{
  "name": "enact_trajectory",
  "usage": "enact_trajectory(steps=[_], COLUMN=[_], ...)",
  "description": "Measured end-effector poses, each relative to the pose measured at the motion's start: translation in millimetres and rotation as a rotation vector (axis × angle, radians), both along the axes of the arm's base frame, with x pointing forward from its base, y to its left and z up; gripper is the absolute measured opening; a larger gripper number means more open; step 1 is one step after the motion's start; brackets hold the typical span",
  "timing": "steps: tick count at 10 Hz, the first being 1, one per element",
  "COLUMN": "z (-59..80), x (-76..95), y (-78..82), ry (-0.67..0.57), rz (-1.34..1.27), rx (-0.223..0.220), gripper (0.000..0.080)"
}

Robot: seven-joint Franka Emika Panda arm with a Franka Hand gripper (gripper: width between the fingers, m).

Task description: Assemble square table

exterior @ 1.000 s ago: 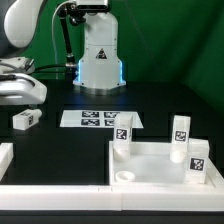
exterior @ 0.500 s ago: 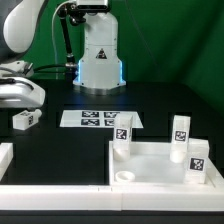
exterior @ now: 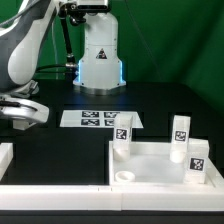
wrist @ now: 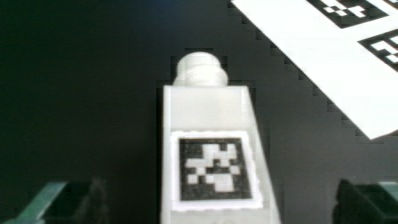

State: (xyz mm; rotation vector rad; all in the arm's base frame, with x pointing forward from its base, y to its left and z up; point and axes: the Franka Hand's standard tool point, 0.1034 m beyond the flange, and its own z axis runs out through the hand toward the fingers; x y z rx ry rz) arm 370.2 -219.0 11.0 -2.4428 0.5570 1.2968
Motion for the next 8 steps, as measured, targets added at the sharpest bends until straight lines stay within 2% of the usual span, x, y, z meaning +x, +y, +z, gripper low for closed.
enact_trajectory(steps=[2, 3, 4, 8], z=[-0.2, -0.2, -0.2, -0.2], x=[-0.3, -0.3, -0.3, -0.3], y=[-0.1, -0.2, -0.2, -0.2], ry=[0.000, 0.001, 0.001, 0.001], rz=[-0.001, -0.001, -0.001, -0.001], rx=[0.000, 0.000, 0.000, 0.000], gripper=[0.0398, 0.0398, 0.0288, 0.0288])
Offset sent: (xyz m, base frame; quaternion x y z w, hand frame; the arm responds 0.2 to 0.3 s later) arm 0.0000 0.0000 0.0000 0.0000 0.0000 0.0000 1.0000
